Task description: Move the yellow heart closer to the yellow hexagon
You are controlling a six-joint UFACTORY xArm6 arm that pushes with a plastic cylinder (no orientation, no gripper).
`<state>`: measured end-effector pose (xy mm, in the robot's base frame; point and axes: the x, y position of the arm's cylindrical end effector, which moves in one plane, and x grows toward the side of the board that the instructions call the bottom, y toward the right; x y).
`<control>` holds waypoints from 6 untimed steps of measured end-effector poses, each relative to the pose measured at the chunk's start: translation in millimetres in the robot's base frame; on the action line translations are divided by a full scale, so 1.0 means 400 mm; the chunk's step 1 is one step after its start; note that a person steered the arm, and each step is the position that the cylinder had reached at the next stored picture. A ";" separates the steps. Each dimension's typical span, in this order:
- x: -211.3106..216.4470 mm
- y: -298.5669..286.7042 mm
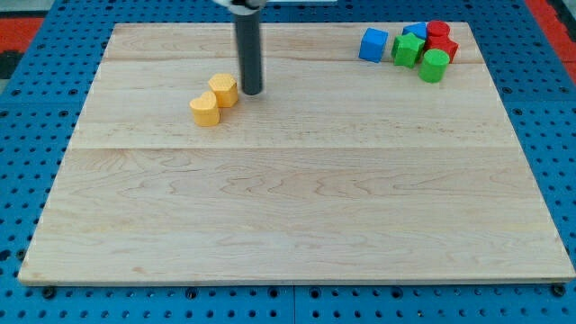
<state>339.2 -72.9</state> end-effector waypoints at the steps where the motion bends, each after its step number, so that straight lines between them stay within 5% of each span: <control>1: -0.021 -0.016; 4: -0.043 -0.016; 6: 0.060 0.345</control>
